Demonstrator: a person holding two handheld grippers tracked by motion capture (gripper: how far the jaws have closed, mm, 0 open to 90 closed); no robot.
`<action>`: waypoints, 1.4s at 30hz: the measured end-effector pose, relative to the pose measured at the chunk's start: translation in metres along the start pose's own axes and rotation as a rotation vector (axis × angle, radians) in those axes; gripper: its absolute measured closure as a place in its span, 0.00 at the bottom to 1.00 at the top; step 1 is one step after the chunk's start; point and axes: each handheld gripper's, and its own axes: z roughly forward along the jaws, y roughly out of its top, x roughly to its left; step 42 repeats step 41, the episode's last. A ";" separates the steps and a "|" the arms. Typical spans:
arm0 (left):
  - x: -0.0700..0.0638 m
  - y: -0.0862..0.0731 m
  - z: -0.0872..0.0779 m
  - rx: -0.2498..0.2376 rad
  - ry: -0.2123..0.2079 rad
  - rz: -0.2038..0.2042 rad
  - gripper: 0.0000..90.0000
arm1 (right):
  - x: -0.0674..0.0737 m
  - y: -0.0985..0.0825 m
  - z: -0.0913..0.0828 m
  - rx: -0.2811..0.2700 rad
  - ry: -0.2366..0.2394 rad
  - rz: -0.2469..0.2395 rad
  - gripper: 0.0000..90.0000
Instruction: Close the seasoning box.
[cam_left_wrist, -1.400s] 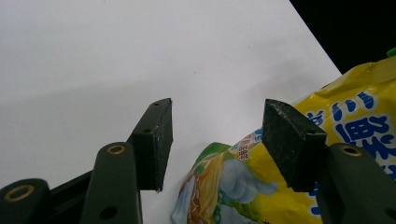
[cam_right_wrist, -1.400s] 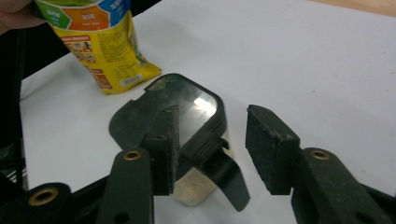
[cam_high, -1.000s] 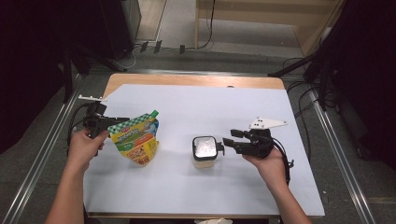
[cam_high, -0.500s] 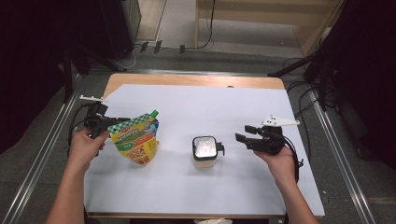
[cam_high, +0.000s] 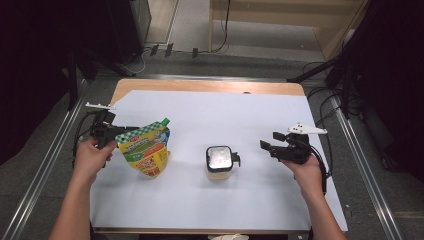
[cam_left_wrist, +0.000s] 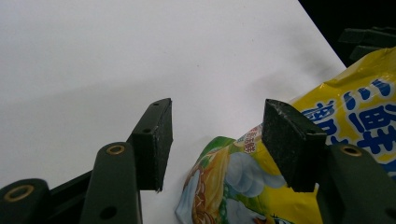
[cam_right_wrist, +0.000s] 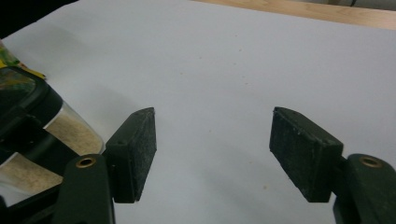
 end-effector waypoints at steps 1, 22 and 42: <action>0.000 0.000 0.000 -0.001 0.000 -0.002 0.49 | -0.002 -0.001 0.001 0.005 -0.017 -0.008 0.34; 0.004 -0.002 0.004 0.027 0.003 0.006 0.48 | -0.008 -0.008 0.013 0.050 -0.037 0.001 0.30; 0.006 -0.002 0.005 0.035 0.002 0.001 0.47 | -0.008 -0.009 0.013 0.064 -0.042 0.003 0.30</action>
